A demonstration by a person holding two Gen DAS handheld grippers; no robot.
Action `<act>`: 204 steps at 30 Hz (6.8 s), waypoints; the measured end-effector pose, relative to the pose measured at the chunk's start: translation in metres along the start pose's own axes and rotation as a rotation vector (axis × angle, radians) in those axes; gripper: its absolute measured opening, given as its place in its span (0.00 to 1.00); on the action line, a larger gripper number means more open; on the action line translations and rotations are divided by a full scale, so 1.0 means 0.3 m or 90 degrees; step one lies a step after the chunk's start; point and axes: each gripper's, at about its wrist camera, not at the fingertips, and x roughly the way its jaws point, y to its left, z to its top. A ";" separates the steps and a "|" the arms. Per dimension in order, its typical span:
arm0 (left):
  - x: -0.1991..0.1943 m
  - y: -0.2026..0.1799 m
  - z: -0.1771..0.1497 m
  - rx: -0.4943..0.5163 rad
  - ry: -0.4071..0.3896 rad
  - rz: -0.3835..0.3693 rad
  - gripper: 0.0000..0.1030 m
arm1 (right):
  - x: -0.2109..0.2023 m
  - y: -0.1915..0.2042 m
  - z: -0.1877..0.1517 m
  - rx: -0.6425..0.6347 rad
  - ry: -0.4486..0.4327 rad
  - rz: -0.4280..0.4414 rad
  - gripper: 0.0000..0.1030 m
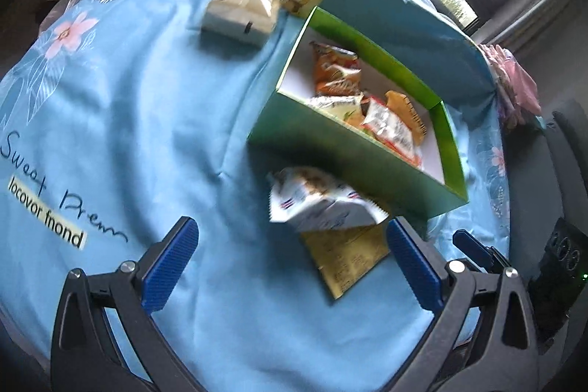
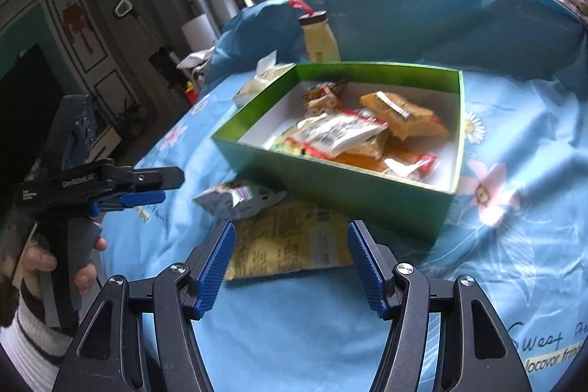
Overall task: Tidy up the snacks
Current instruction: 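Withdraw the left tool toward the white-and-blue Dusk snack bag, then grasp the white-and-blue Dusk snack bag with the left tool, then lift the Dusk bag and carry it over the green box, then open the left tool to drop the Dusk bag into the box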
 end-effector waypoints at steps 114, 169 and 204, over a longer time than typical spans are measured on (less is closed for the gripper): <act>0.085 -0.446 0.178 0.190 -0.067 -0.112 0.47 | -0.008 -0.063 0.201 -0.041 -0.118 0.026 0.24; 0.369 -0.373 0.311 0.165 -0.007 -0.037 0.69 | 0.283 -0.217 0.293 0.018 -0.013 -0.002 0.25; 0.221 -0.367 0.224 0.181 -0.043 0.025 0.85 | 0.086 -0.171 0.196 0.039 -0.044 -0.026 0.51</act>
